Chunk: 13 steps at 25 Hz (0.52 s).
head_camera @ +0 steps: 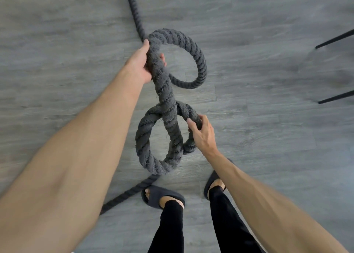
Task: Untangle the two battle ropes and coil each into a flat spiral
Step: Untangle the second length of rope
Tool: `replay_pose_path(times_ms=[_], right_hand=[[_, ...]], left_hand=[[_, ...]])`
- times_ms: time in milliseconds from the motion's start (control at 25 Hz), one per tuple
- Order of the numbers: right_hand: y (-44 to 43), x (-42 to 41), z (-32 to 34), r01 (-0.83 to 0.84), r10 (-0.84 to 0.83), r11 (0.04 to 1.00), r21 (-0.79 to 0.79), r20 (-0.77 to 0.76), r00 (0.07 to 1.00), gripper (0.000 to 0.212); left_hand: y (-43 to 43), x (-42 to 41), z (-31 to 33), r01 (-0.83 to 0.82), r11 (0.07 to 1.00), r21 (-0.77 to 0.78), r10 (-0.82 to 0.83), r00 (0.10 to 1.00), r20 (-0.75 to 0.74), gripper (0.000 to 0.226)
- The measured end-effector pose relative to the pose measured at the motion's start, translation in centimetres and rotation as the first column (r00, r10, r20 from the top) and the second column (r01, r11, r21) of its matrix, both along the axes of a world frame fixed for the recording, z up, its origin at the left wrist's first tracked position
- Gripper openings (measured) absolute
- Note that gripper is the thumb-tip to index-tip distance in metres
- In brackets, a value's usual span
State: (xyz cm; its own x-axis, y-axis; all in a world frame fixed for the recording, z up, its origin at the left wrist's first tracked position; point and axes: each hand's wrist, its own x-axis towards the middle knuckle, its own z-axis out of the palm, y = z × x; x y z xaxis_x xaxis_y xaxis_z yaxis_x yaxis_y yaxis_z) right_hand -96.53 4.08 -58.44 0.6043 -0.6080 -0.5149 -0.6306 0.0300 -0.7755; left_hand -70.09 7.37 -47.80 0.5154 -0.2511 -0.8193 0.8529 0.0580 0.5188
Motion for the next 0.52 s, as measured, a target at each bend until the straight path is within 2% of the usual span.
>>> replay_pose_path(times_ms=[120, 160, 200, 240, 280, 320, 360, 400, 440, 480, 520], right_hand=[[-1.6, 0.0, 0.8, -0.001, 0.001, 1.0, -0.011, -0.003, 1.0, 0.04], [-2.6, 0.0, 1.2, -0.019, 0.018, 0.998, 0.054, 0.006, 1.0, 0.045], [-3.8, -0.1, 1.7, -0.032, 0.032, 0.988, 0.152, 0.006, 0.999, 0.047], [-5.0, -0.2, 2.2, -0.03, 0.035, 0.964, 0.263, -0.016, 0.999, 0.046], [-6.4, -0.5, 2.7, -0.011, 0.036, 0.925, 0.381, -0.06, 0.998, 0.046], [-7.6, -1.0, 3.0, 0.011, 0.051, 0.871, 0.492, -0.112, 0.992, 0.047], [-8.5, -1.6, 3.2, 0.029, 0.079, 0.803, 0.595, -0.155, 0.985, 0.05], [-9.2, -2.3, 2.9, 0.043, 0.108, 0.725, 0.687, -0.175, 0.979, 0.054], [-9.7, -3.0, 2.6, 0.059, 0.129, 0.651, 0.757, -0.187, 0.974, 0.056], [-10.2, -4.0, 2.1, 0.076, 0.137, 0.596, 0.799, -0.194, 0.971, 0.057], [-10.5, -4.7, 1.8, 0.083, 0.151, 0.558, 0.826, -0.199, 0.968, 0.057]], left_hand=[[0.6, -1.3, -1.2, 0.105, 0.994, -0.033, -0.103, 0.993, 0.061, 0.029], [0.3, -2.2, -1.6, 0.149, 0.989, -0.017, -0.147, 0.986, 0.078, 0.025], [-0.1, -3.6, -1.8, 0.232, 0.969, 0.082, -0.241, 0.963, 0.123, 0.026], [-0.4, -5.0, -2.5, 0.342, 0.91, 0.235, -0.385, 0.907, 0.171, 0.034], [-0.6, -6.3, -3.2, 0.463, 0.794, 0.394, -0.563, 0.805, 0.188, 0.047], [-0.4, -7.3, -3.9, 0.576, 0.668, 0.471, -0.705, 0.692, 0.153, 0.06], [-0.4, -8.0, -4.1, 0.682, 0.59, 0.433, -0.781, 0.617, 0.092, 0.068], [-0.7, -8.5, -3.9, 0.767, 0.558, 0.316, -0.815, 0.578, 0.035, 0.068], [-1.2, -8.8, -3.4, 0.834, 0.518, 0.189, -0.85, 0.527, 0.0, 0.064], [-2.3, -9.5, -2.7, 0.896, 0.438, 0.075, -0.898, 0.44, -0.013, 0.06], [-3.2, -10.3, -2.5, 0.931, 0.362, 0.043, -0.932, 0.363, -0.013, 0.056]])
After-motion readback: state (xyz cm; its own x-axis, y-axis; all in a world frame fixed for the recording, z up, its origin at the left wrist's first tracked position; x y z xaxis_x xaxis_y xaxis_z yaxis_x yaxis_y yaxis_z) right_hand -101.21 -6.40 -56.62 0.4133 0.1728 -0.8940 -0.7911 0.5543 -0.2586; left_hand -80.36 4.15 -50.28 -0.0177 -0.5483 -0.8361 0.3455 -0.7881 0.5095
